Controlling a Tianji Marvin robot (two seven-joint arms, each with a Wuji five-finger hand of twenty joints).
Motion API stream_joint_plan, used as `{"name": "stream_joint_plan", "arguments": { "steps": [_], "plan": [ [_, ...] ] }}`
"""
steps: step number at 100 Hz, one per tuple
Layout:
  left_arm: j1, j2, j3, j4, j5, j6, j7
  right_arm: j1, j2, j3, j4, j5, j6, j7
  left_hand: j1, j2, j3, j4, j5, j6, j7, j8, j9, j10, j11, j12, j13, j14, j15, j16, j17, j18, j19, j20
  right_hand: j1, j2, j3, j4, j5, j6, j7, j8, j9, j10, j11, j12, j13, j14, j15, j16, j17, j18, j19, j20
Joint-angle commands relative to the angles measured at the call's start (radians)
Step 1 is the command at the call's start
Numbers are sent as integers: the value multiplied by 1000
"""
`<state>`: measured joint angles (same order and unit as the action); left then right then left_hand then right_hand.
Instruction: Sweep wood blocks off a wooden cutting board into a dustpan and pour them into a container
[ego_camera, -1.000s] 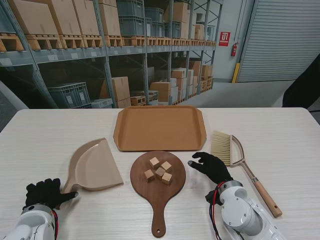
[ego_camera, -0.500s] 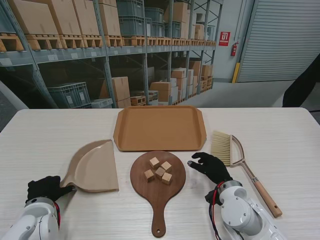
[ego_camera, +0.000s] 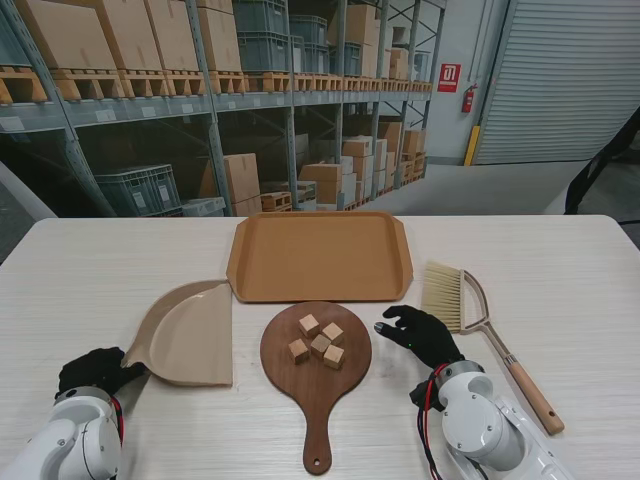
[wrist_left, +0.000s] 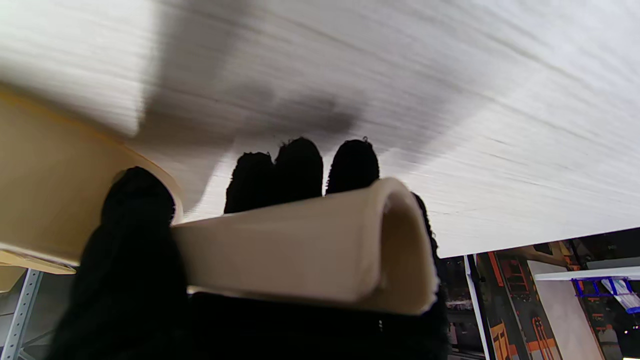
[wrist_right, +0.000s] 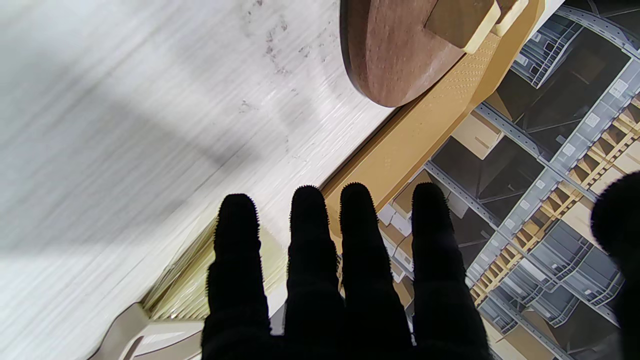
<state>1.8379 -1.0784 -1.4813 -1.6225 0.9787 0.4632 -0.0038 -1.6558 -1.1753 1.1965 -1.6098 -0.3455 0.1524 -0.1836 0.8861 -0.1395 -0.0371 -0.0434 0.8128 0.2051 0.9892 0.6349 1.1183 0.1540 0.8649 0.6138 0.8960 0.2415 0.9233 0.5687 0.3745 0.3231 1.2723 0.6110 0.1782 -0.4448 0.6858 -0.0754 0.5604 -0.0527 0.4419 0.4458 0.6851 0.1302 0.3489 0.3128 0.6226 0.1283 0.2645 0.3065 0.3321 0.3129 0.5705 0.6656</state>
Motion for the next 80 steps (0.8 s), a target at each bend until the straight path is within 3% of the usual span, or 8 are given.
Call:
{"name": "stream_joint_plan", "arguments": {
  "steps": [1, 29, 46, 80],
  "plan": [
    [-2, -6, 3, 10, -16, 3, -7, -8, 0, -1, -1, 0, 3, 17, 62, 90, 16, 17, 33, -35, 92, 52, 51, -81, 89, 26, 72, -77, 70, 22, 11, 22, 54, 58, 19, 17, -29, 10, 40, 2, 15, 3, 15, -6, 23, 10, 29, -1, 26, 12, 10, 36, 12, 20],
    [-2, -18, -12, 29, -69, -11, 52, -6, 1, -2, 0, 4, 4, 25, 58, 198, 13, 17, 56, -23, 316, 206, 128, -148, 381, 113, 158, -123, 338, 76, 58, 36, 170, 119, 20, 22, -31, 10, 50, 4, 18, 4, 21, -5, 24, 10, 39, 2, 30, 14, 19, 39, 20, 21],
    [16, -21, -35, 27, -64, -42, 76, -6, 1, -3, 0, 8, 6, 29, 82, 264, 7, 14, 12, 9, 396, 297, 129, -176, 535, 174, 179, -163, 488, 105, 83, 66, 183, 132, 23, 27, -33, 10, 54, 5, 18, 5, 23, -4, 24, 10, 43, 4, 31, 14, 22, 40, 25, 21],
    [82, -26, -104, 6, 7, -155, 182, -6, 1, -4, 0, 9, 6, 30, 147, 298, 5, 21, -10, 18, 411, 365, 127, -198, 591, 190, 191, -183, 546, 109, 97, 72, 193, 137, 27, 33, -37, 11, 58, 5, 19, 7, 24, -2, 25, 10, 45, 4, 32, 15, 24, 41, 31, 19]
  ]
}}
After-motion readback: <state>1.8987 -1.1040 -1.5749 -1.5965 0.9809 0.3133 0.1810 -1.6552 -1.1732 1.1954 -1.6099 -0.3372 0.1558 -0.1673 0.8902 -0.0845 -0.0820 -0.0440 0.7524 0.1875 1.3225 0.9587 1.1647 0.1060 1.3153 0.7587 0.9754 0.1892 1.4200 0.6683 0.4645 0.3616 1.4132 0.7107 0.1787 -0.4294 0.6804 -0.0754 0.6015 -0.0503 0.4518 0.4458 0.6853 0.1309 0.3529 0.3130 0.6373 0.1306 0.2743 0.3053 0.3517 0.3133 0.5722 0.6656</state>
